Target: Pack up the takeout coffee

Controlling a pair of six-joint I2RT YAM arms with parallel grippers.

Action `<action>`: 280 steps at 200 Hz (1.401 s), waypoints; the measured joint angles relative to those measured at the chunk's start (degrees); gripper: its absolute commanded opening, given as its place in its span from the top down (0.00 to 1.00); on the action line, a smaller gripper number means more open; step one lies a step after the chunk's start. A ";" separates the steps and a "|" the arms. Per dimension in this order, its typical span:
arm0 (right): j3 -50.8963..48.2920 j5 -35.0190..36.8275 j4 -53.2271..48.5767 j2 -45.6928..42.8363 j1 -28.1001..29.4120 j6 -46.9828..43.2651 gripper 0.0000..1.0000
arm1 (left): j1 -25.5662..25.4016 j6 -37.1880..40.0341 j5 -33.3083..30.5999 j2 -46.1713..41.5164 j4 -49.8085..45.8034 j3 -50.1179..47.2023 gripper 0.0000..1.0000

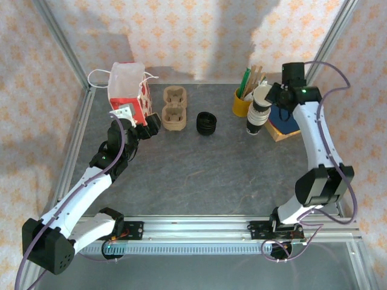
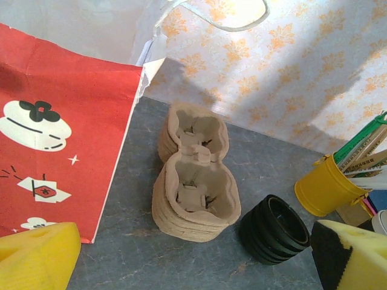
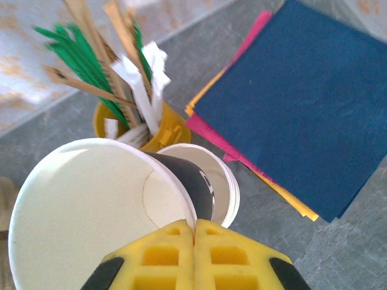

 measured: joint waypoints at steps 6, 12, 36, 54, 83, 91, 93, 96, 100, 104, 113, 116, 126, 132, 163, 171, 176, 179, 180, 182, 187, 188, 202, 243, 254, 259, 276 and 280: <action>0.76 -0.04 -0.55 -1.27 0.00 -0.13 1.00 | 0.00 0.00 -0.02 0.00 0.00 0.00 0.01; 1.27 -0.24 -0.92 -2.47 0.00 -0.37 1.00 | 0.00 0.00 -0.02 0.00 0.00 0.00 0.01; 1.81 -3.06 -2.05 -8.20 0.24 -1.22 1.00 | 0.00 0.02 -0.02 0.00 0.00 0.00 0.01; 1.64 -5.81 -2.64 -11.85 2.23 -1.62 1.00 | 0.00 0.02 -0.02 0.00 0.00 0.00 0.01; -3.74 -8.37 -0.92 -16.31 11.41 -1.53 1.00 | 0.00 0.00 0.00 0.57 0.07 0.04 0.01; -6.43 -8.22 -0.13 -16.87 14.38 -1.36 1.00 | 0.00 -0.02 0.02 0.98 0.13 0.04 0.01; -7.17 -8.17 0.09 -16.98 15.26 -1.36 1.00 | 0.00 -0.02 0.04 1.07 0.15 0.04 0.01; -8.15 -8.17 0.24 -17.00 16.26 -1.27 1.00 | 0.00 -0.04 0.07 1.25 0.20 0.04 0.01; -9.53 -8.11 0.83 -17.00 17.66 -1.01 1.00 | 0.00 -0.11 0.15 1.46 0.22 0.04 0.01; -10.95 -8.11 1.40 -16.94 18.91 -0.81 1.00 | 0.00 -0.15 0.24 1.68 0.24 0.04 0.01; -14.38 -8.00 2.73 -16.48 21.81 -0.15 1.00 | 0.00 -0.20 0.39 2.12 0.33 0.04 0.01; -15.39 -7.96 3.08 -16.33 22.58 0.09 1.00 | 0.00 -0.20 0.48 2.21 0.35 0.04 0.01; -18.62 -7.78 4.70 -15.63 25.22 0.92 1.00 | 0.00 -0.20 0.66 2.51 0.37 0.04 0.01; -20.37 -7.67 5.46 -15.08 26.69 1.36 1.00 | 0.00 -0.22 0.68 2.54 0.35 0.04 0.01; -25.27 -6.05 9.49 -12.52 32.57 3.26 1.00 | 0.00 -0.22 0.68 2.51 0.37 0.04 0.01; -25.66 -5.55 10.38 -11.74 33.42 3.65 1.00 | 0.00 -0.22 0.66 2.51 0.39 0.04 0.01; -25.90 -5.25 11.15 -11.17 33.94 3.91 1.00 | 0.00 -0.22 0.66 2.51 0.39 0.04 0.01; -26.03 -5.05 11.47 -10.82 34.23 3.96 1.00 | 0.00 -0.22 0.66 2.51 0.37 0.04 0.01; -26.03 -4.96 11.56 -10.73 34.29 4.02 1.00 | 0.00 -0.22 0.66 2.51 0.37 0.04 0.01; -26.10 -4.79 11.74 -10.51 34.49 4.17 1.00 | 0.00 -0.22 0.66 2.51 0.37 0.04 0.01; -26.25 -4.26 12.15 -9.81 35.01 4.35 1.00 | 0.00 -0.22 0.66 2.51 0.37 0.04 0.01; -26.25 -4.20 12.24 -9.75 35.06 4.35 1.00 | 0.00 -0.22 0.66 2.51 0.37 0.04 0.01; -26.77 -3.26 13.25 -8.11 36.15 4.83 1.00 | 0.00 -0.22 0.66 2.51 0.37 0.04 0.01; -30.42 -2.73 17.22 -5.51 37.66 6.03 1.00 | 0.00 -0.55 0.87 2.51 0.37 0.04 0.01; -31.32 -2.69 17.81 -4.83 37.77 6.21 1.00 | 0.00 -0.63 1.01 2.51 0.37 0.04 0.01; -31.63 -2.62 18.01 -4.46 37.79 6.23 1.00 | 0.00 -0.63 1.07 2.54 0.37 0.04 0.01; -32.54 -2.51 18.93 -3.10 37.90 6.43 1.00 | 0.00 -0.66 1.09 2.54 0.37 0.04 0.01; -32.79 -2.51 19.08 -2.75 37.90 6.45 1.00 | 0.00 -0.66 1.09 2.54 0.37 0.04 0.01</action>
